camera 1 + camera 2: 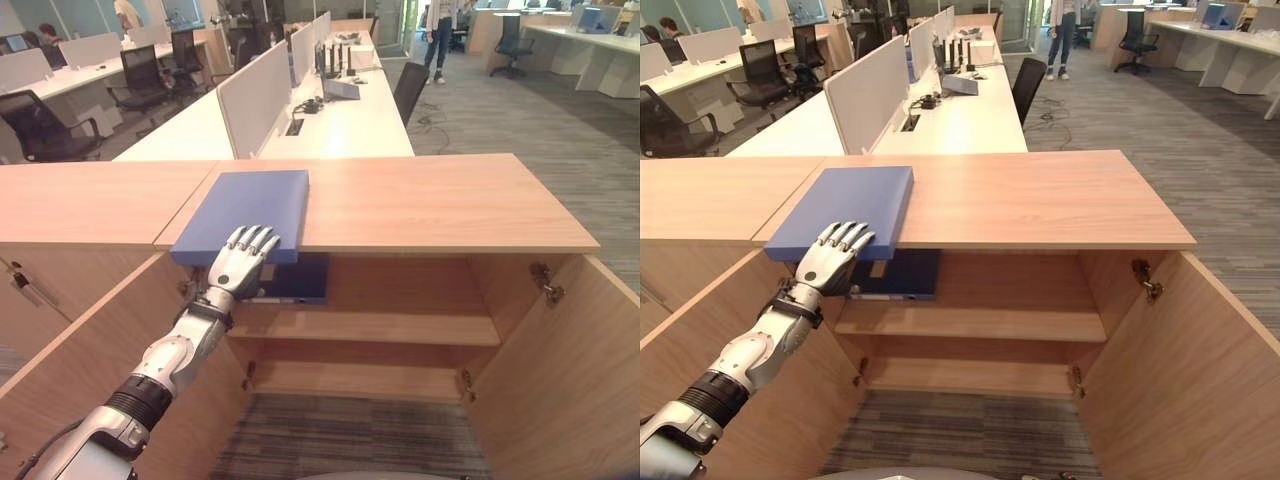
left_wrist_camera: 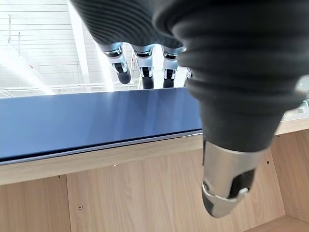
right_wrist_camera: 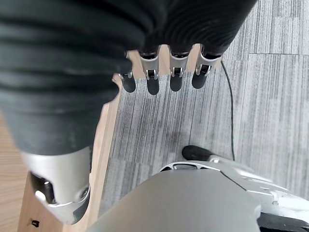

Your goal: Put the empty folder in the office cabinet

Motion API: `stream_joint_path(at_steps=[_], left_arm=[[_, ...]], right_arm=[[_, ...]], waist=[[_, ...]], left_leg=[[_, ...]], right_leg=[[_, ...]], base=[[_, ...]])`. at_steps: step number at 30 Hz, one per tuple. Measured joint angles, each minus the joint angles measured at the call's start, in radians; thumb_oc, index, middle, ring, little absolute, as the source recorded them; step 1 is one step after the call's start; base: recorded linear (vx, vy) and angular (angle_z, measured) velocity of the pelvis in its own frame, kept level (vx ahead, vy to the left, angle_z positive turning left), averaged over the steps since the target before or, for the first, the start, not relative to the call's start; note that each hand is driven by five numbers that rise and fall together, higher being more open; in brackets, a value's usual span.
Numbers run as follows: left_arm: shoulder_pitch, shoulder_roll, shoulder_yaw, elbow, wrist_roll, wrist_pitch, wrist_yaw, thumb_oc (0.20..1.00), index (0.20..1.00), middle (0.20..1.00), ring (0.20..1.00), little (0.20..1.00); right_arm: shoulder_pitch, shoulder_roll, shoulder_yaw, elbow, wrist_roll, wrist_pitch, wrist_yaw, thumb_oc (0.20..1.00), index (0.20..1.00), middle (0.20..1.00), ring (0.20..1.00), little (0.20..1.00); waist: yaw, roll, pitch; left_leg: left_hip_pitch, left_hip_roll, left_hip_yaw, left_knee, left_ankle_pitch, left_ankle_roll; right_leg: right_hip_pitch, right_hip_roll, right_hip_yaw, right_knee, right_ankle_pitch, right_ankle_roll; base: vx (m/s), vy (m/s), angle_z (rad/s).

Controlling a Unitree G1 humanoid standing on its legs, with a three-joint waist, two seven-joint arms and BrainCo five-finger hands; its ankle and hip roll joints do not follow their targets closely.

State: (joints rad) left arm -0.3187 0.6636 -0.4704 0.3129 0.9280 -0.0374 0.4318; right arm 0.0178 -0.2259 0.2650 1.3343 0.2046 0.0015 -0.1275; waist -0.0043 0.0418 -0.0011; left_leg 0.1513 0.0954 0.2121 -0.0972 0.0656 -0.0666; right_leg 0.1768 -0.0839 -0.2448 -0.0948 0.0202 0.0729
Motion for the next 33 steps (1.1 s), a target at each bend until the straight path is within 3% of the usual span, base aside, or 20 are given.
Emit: stream_joint_path(at_steps=[23, 33], left_arm=[[-0.003, -0.035, 0.002, 0.012, -0.016, 0.034, 0.061, 1.000, 1.000, 1.000, 1.000, 1.000], [-0.072, -0.052, -0.004, 0.157, -0.018, 0.062, 0.063, 1.000, 1.000, 1.000, 1.000, 1.000]], right_arm=[[0.000, 0.002, 0.018, 0.000, -0.002, -0.005, -0.009, 1.000, 1.000, 1.000, 1.000, 1.000], [-0.004, 0.000, 0.048, -0.001, -0.031, -0.012, -0.015, 1.000, 1.000, 1.000, 1.000, 1.000]], waist=[[-0.001, -0.004, -0.007], [-0.012, -0.008, -0.012]], left_leg=[[0.002, 0.000, 0.000, 0.005, 0.000, 0.000], [0.002, 0.000, 0.002, 0.005, 0.000, 0.000]], right_leg=[[0.001, 0.000, 0.002, 0.000, 0.001, 0.000], [0.001, 0.000, 0.003, 0.000, 0.005, -0.006]], base=[[0.00, 0.000, 0.00], [0.00, 0.000, 0.00]])
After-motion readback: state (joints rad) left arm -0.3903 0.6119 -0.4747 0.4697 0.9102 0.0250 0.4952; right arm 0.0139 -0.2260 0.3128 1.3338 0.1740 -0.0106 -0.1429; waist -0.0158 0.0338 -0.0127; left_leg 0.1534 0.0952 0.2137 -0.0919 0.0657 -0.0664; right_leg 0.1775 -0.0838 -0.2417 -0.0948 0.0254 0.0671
